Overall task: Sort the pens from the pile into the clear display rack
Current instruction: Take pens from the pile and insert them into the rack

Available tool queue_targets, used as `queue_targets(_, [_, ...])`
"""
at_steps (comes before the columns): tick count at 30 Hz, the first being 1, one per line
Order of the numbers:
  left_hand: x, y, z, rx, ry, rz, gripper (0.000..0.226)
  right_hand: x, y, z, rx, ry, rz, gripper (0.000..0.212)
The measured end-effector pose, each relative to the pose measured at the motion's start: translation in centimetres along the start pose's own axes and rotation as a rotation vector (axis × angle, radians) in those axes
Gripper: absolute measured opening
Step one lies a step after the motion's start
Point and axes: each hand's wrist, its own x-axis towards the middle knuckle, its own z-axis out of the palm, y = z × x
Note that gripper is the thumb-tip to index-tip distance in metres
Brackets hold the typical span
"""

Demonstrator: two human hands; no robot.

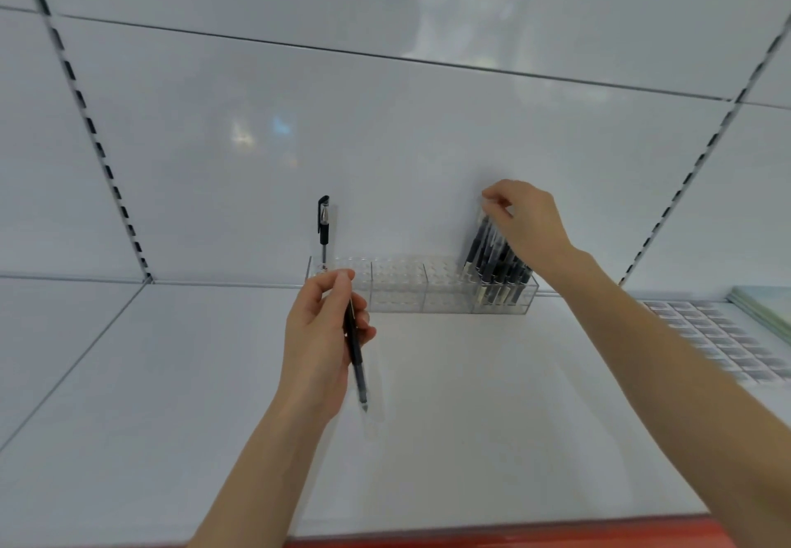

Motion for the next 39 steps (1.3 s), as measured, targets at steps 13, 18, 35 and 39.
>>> queue_targets(13, [0.0,-0.5,-0.1,0.018,0.002,0.06,0.014,0.5,0.2,1.3,-0.196,-0.112,-0.001,0.026])
queue_targets(18, [-0.1,-0.2,-0.1,-0.062,0.018,0.079,0.011,-2.7,-1.1,1.4,-0.043,0.118,-0.08,0.03])
queue_targets(35, [-0.6,0.4,-0.1,-0.232,0.113,0.096,0.007,-12.0,-6.6,-0.8,1.078,-0.419,0.439,0.009])
queue_targets(39, [-0.7,0.0,-0.8,0.015,0.088,0.099,0.005,-12.0,-6.0,-0.7,1.387,-0.274,0.554,0.018])
